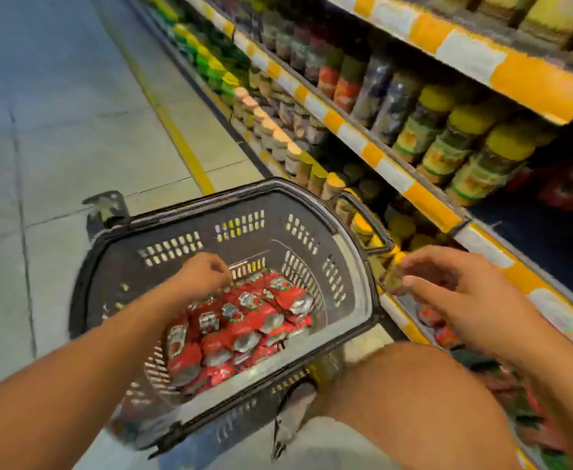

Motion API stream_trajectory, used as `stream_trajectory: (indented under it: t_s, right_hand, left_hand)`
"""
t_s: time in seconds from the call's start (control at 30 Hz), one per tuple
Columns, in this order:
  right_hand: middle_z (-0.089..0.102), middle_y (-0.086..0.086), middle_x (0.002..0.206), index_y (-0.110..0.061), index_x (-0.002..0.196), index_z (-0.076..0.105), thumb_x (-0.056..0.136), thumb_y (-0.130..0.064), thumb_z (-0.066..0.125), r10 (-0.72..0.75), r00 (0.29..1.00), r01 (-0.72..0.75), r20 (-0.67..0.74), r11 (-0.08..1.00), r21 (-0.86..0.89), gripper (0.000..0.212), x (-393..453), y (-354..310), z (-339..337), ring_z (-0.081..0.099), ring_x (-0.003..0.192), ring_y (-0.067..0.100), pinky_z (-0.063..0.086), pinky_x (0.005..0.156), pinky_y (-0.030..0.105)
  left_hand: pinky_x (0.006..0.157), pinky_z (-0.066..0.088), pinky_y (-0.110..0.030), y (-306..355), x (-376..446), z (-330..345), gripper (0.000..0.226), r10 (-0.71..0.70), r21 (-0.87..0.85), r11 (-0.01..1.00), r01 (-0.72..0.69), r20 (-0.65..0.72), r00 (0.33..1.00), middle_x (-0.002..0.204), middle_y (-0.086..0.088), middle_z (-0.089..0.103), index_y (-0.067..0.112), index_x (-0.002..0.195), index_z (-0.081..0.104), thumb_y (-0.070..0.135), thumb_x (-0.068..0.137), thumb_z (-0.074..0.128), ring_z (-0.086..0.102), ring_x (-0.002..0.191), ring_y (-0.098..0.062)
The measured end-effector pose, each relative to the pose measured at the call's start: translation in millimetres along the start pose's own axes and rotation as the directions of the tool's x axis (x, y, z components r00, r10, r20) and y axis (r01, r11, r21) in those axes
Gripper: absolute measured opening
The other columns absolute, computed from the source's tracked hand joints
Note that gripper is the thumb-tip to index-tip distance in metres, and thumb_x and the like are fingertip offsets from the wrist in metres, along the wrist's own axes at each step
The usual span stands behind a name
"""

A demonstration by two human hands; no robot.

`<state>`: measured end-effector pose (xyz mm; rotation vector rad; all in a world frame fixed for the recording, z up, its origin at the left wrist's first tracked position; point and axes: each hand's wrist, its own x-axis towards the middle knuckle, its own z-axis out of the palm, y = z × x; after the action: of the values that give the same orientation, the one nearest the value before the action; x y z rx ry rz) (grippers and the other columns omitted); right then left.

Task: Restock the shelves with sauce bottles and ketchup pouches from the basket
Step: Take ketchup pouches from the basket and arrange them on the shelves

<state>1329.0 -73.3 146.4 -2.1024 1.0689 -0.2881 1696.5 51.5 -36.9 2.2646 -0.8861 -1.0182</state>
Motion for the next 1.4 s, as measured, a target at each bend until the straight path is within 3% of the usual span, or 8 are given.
stream_trajectory:
  t_s: [0.23, 0.4, 0.63, 0.8, 0.93, 1.1, 1.23, 1.4]
  right_hand:
    - [0.072, -0.013, 0.099, -0.034, 0.105, 0.071, 0.093, -0.036, 0.073, -0.113, 0.935, 0.164, 0.335, 0.978, -0.127, 0.012, 82, -82, 69, 0.068, 0.088, 0.004, 0.054, 0.080, 0.030]
    - [0.068, -0.010, 0.103, -0.031, 0.113, 0.068, 0.097, -0.035, 0.070, -0.080, 0.877, 0.174, 0.474, 0.972, -0.159, 0.017, 112, -98, 139, 0.066, 0.088, 0.010, 0.055, 0.075, 0.031]
    - [0.068, -0.002, 0.099, -0.026, 0.117, 0.067, 0.099, -0.025, 0.067, 0.028, 0.844, 0.060, 0.536, 0.988, -0.145, 0.018, 104, -56, 185, 0.067, 0.087, 0.019, 0.055, 0.074, 0.032]
    - [0.065, 0.002, 0.094, -0.026, 0.106, 0.068, 0.098, -0.023, 0.068, 0.074, 0.869, -0.035, 0.489, 0.995, -0.089, 0.009, 107, -43, 188, 0.063, 0.081, 0.021, 0.051, 0.070, 0.030]
    - [0.070, 0.010, 0.098, -0.019, 0.102, 0.070, 0.098, -0.022, 0.069, 0.132, 0.863, -0.134, 0.488, 0.990, -0.032, 0.005, 109, -41, 195, 0.064, 0.076, 0.017, 0.052, 0.066, 0.025]
    - [0.073, 0.014, 0.112, -0.012, 0.113, 0.068, 0.099, -0.046, 0.065, 0.438, 0.718, -0.609, 0.541, 0.771, 0.184, 0.037, 109, -39, 192, 0.075, 0.097, 0.031, 0.064, 0.084, 0.052]
    - [0.075, 0.018, 0.104, -0.008, 0.117, 0.064, 0.095, -0.068, 0.055, 0.492, 0.591, -0.774, 0.639, 0.570, 0.276, 0.065, 109, -36, 182, 0.073, 0.088, 0.033, 0.064, 0.077, 0.051]
    - [0.077, 0.018, 0.095, -0.002, 0.112, 0.073, 0.088, -0.034, 0.079, 0.512, 0.717, -0.696, 0.473, 0.554, 0.456, 0.040, 113, -26, 173, 0.070, 0.066, 0.027, 0.060, 0.061, 0.037]
  left_hand:
    - [0.094, 0.056, -0.039, -67, -2, 40, 0.020, -0.157, 0.572, 0.820, 0.034, 0.167, 0.973, 0.107, -0.010, 0.070, 0.010, 0.108, 0.071, 0.024, 0.094, 0.064, 0.067, 0.113, -0.033]
    - [0.104, 0.053, -0.044, -124, 4, 68, 0.053, -0.463, 0.769, 0.634, 0.074, 0.301, 0.834, 0.128, -0.004, 0.069, 0.023, 0.129, 0.069, 0.040, 0.080, 0.078, 0.065, 0.116, -0.030]
    - [0.090, 0.057, -0.055, -133, 4, 81, 0.047, -0.434, 0.858, 0.512, 0.037, 0.220, 0.874, 0.127, -0.006, 0.067, 0.018, 0.128, 0.067, 0.033, 0.084, 0.073, 0.065, 0.116, -0.037]
    - [0.086, 0.060, -0.048, -99, 1, 66, 0.028, -0.279, 0.885, 0.465, -0.018, 0.166, 0.946, 0.119, -0.005, 0.070, 0.015, 0.116, 0.071, 0.019, 0.088, 0.067, 0.068, 0.110, -0.032]
    - [0.080, 0.056, -0.040, -56, -5, 22, 0.027, -0.137, 0.829, 0.547, 0.115, -0.047, 0.989, 0.112, -0.003, 0.072, 0.016, 0.112, 0.071, 0.035, 0.094, 0.062, 0.071, 0.104, -0.029]
    - [0.066, 0.053, -0.036, -10, -42, -6, 0.025, 0.062, 0.722, 0.690, 0.047, -0.124, 0.990, 0.086, -0.006, 0.071, 0.019, 0.077, 0.061, 0.041, 0.089, 0.068, 0.071, 0.083, -0.032]
    - [0.066, 0.049, -0.035, 35, -88, 6, 0.045, 0.348, 0.602, 0.774, -0.195, -0.147, 0.926, 0.091, -0.006, 0.071, 0.019, 0.088, 0.065, 0.047, 0.089, 0.030, 0.069, 0.085, -0.033]
    - [0.066, 0.058, -0.043, 49, -117, 52, 0.033, 0.686, 0.508, 0.647, -0.569, -0.061, 0.725, 0.108, 0.001, 0.067, 0.022, 0.116, 0.066, 0.030, 0.097, 0.041, 0.066, 0.090, -0.027]
